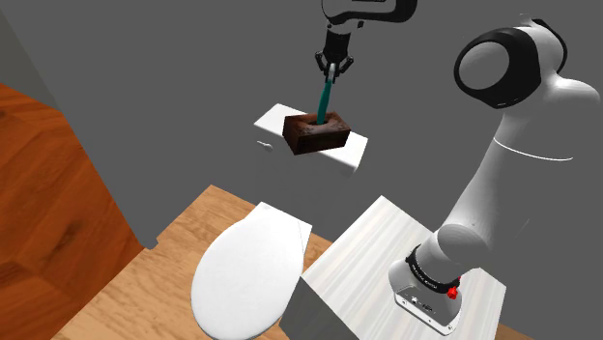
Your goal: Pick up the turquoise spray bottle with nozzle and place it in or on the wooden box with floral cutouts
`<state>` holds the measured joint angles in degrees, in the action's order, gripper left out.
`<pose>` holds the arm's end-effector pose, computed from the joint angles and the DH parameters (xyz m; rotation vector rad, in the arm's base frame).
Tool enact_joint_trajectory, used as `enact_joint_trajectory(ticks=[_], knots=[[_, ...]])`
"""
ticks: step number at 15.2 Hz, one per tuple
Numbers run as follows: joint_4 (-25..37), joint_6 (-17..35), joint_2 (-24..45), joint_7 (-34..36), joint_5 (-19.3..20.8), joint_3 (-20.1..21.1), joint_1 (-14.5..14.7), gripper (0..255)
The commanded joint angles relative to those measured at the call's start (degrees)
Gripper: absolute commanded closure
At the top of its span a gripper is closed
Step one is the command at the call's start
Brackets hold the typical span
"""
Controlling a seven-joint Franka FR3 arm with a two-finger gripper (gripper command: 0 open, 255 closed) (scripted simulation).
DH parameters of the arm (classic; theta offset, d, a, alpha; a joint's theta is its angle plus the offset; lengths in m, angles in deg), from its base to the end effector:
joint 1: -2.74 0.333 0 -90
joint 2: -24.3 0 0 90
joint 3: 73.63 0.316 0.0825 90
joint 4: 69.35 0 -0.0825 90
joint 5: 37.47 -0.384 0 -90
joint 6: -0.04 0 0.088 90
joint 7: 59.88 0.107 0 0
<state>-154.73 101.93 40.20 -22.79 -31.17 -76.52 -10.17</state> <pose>0.6218 -0.1819 0.5149 2.7234 -1.3139 0.0503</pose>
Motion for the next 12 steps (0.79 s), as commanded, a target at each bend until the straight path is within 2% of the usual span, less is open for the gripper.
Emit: enact_joint_trajectory(ticks=[1,2,3,8,12], knots=[[0.0,0.0,0.0,0.0,0.0,0.0,0.0,255],[0.0,0.0,0.0,0.0,0.0,0.0,0.0,255],[0.0,0.0,0.0,0.0,0.0,0.0,0.0,0],[0.0,0.0,0.0,0.0,0.0,0.0,0.0,0],[8.3,-7.6,0.8,-0.2,-0.1,0.2,0.4,0]])
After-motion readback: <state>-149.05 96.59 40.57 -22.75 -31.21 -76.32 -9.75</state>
